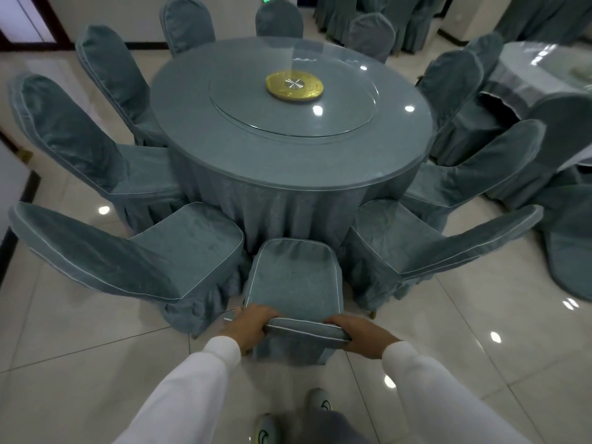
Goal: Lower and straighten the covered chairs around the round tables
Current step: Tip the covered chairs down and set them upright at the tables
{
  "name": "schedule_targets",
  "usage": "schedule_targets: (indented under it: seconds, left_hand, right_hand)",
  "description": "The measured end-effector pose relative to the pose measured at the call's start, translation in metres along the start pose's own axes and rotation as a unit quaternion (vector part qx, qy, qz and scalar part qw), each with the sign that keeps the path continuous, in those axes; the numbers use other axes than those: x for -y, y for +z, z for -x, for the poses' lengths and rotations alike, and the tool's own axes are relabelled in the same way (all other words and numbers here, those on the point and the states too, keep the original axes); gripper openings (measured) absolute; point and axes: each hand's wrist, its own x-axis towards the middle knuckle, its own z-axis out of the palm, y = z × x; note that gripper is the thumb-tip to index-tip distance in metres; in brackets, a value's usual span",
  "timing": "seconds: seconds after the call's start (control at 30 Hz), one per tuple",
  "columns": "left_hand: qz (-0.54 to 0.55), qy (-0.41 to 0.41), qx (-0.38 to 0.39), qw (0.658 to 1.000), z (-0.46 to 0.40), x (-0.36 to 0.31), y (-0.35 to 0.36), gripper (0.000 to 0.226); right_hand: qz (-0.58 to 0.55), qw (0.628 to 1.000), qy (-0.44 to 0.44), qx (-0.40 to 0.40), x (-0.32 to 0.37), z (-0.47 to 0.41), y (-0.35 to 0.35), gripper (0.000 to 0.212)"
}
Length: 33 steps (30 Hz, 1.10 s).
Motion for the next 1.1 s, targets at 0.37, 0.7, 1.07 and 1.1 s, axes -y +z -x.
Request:
schedule_targets:
  seconds: [0.37, 0.7, 1.07, 1.1]
  left_hand:
    - [0.0, -0.023, -0.022, 0.999, -0.054, -0.026, -0.01, 0.076]
    - [0.026, -0.057, -0.019, 0.998, -0.103, -0.045, -0.03, 0.068]
    - [0.021, -0.143, -0.007, 0.99, -0.106, -0.043, -0.038, 0.041]
    - [0.018, -0.142, -0.009, 0.99, -0.104, -0.042, -0.038, 0.037]
  right_hand:
    - [-0.033, 0.999, 0.025, -0.001, -0.049, -0.017, -0.046, 0.051]
    - [-0.047, 0.998, 0.032, 0.001, -0.088, -0.047, -0.083, 0.046]
    - [0.006, 0.999, 0.054, -0.006, -0.085, -0.059, -0.092, 0.062]
    - [0.009, 0.999, 0.054, -0.004, -0.083, -0.058, -0.092, 0.062]
